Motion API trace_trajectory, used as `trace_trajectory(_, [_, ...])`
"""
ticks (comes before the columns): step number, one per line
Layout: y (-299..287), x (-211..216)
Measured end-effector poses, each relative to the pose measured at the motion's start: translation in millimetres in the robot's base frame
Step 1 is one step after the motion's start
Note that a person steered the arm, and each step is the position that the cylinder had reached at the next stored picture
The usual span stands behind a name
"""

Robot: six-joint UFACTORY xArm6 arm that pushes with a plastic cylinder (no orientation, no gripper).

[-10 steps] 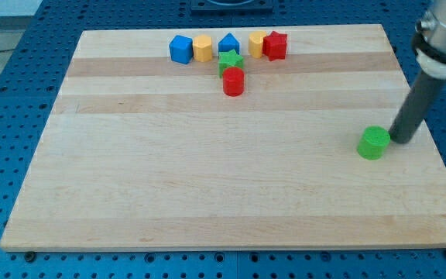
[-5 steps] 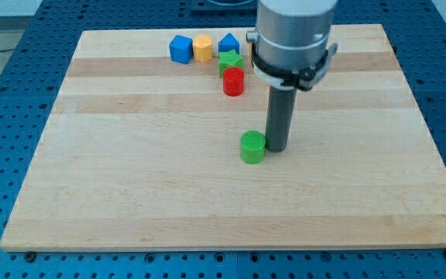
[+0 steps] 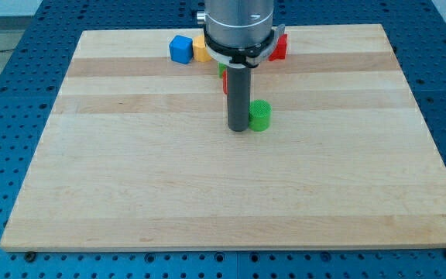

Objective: Move green circle to the bottom of the red circle

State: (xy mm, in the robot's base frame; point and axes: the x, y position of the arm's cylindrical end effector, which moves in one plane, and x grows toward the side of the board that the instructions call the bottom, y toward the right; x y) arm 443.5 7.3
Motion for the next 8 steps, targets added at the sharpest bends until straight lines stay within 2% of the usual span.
trace_trajectory(1, [11,26])
trace_trajectory(3, [38,-11])
trace_trajectory(5, [89,-26])
trace_trajectory(6, [84,-58])
trace_trajectory(8, [76,-55])
